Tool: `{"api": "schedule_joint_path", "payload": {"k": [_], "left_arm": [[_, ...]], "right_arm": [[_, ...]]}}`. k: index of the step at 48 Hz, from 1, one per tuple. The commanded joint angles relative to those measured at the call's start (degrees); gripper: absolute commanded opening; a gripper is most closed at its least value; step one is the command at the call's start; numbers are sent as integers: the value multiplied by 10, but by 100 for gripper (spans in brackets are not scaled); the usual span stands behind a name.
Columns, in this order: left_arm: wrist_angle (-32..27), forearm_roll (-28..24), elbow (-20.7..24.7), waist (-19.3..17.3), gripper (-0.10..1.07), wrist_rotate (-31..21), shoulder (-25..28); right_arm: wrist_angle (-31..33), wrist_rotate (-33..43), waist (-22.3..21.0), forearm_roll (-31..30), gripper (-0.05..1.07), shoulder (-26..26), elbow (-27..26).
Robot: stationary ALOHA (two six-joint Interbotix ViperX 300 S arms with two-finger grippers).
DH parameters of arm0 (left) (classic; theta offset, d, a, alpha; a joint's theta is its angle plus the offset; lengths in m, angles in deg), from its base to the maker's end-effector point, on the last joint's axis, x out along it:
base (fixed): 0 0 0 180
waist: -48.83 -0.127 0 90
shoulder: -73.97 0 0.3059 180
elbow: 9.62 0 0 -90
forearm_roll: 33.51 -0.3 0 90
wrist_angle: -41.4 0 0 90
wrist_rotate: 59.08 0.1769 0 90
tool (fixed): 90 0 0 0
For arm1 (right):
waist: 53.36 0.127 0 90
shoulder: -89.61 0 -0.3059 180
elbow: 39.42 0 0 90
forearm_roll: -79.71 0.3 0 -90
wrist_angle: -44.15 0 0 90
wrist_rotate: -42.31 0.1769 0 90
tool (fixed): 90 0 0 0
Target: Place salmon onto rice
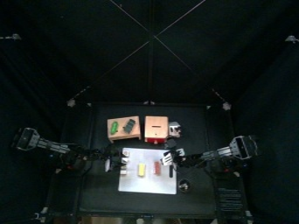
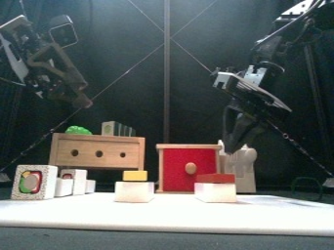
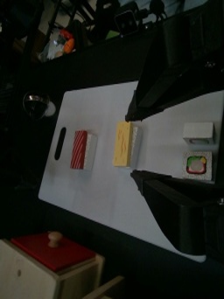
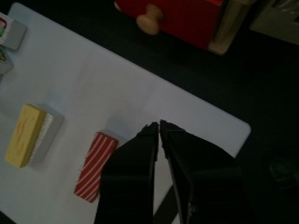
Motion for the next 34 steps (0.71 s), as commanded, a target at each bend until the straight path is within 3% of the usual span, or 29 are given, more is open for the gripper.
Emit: {"api": "schedule_joint_path", "payload": {"k": [1,13,25,29,34], "left_arm": [[2,5,-3,2,86,2,-1],[2,-3,5,-12,86,2,-16],[-4,-4,38,-76,86,6,-28],[-25,-5,54,-105,86,6,-29],[-96,2,97,-137,86,5,-29]], "right_arm": [[-1,0,4,-5,53,6,-17],[0,0,0,-13,53,-7,-27],[1,0,-11,-11,53,-7,-22],[1,0,-11,-9,53,-9,-21],[1,0,-13,-7,53,-12,-22]]}}
